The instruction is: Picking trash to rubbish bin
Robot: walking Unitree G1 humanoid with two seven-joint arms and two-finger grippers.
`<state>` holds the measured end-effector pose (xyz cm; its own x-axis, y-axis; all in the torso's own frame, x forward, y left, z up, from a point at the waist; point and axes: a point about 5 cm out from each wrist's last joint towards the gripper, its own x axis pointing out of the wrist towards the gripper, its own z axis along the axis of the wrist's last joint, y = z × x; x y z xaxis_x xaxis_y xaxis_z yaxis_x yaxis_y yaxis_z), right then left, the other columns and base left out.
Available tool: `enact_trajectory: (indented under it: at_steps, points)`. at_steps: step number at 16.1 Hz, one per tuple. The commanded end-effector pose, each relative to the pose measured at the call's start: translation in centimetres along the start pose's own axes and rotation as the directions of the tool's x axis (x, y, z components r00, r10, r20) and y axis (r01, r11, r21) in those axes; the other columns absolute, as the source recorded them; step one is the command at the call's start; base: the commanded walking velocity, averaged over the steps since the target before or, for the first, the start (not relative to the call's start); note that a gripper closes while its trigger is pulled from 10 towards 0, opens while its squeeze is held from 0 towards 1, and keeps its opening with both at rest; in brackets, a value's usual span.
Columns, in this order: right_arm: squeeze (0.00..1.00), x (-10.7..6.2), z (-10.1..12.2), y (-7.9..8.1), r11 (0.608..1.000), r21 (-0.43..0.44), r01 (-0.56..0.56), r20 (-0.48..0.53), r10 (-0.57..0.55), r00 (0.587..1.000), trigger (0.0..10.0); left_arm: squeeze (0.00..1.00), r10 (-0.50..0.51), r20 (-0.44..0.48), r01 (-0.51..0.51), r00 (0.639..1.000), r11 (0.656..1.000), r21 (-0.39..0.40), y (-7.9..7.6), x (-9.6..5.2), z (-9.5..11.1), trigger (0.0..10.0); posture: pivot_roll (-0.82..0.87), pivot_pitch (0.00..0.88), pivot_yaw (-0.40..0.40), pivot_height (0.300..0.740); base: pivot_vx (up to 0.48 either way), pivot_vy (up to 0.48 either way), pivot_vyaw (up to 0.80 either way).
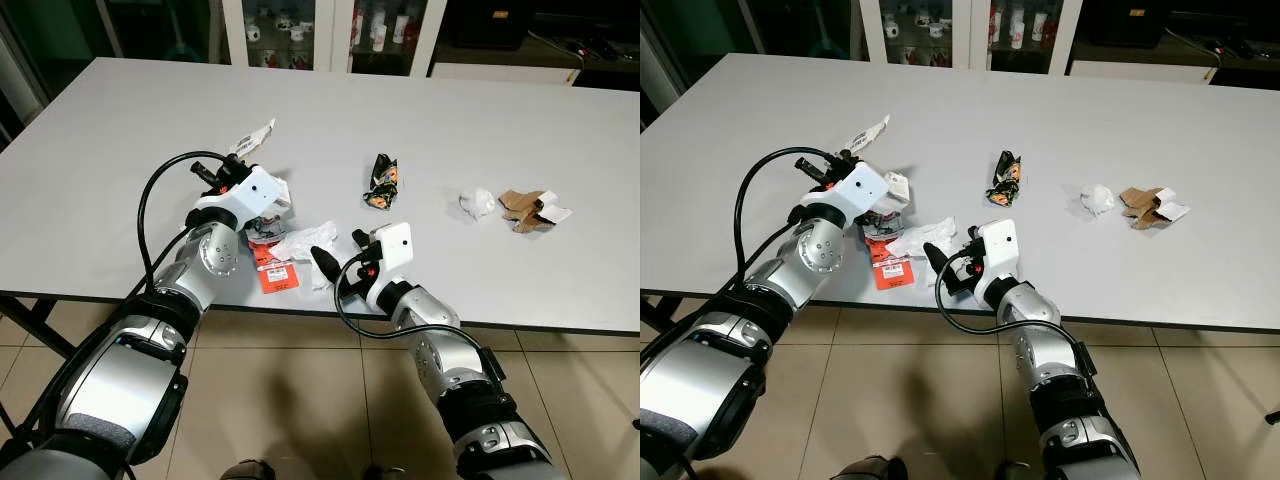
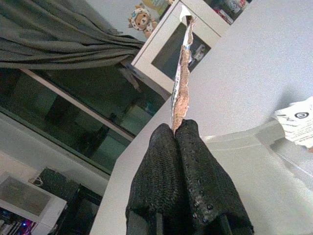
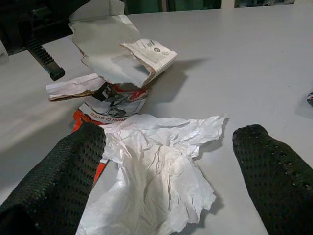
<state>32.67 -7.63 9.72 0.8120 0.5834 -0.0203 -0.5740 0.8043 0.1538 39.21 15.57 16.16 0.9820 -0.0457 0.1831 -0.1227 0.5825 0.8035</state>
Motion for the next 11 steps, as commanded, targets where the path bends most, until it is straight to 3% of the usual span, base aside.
enact_trajectory:
  at_steps: [1, 11]
  points:
    - [0.0, -0.2, -0.5, 0.1, 1.0, -0.009, -0.016, -0.031, 0.015, 0.999, 10.0, 0.0, 0.016, 0.0, -0.016, 1.0, 1.0, -0.023, 0.4, 0.1, 0.1, 10.0, 0.0, 0.071, -0.018, 0.74, 0.0, 0.0, 0.0]
    - [0.0, -0.7, -2.3, 0.7, 0.998, -0.001, -0.062, -0.114, 0.062, 0.992, 10.0, 0.0, 0.006, 0.0, -0.006, 1.0, 1.0, -0.029, 0.1, 0.1, 0.3, 10.0, 0.0, 0.072, -0.024, 0.74, 0.0, 0.0, 0.0]
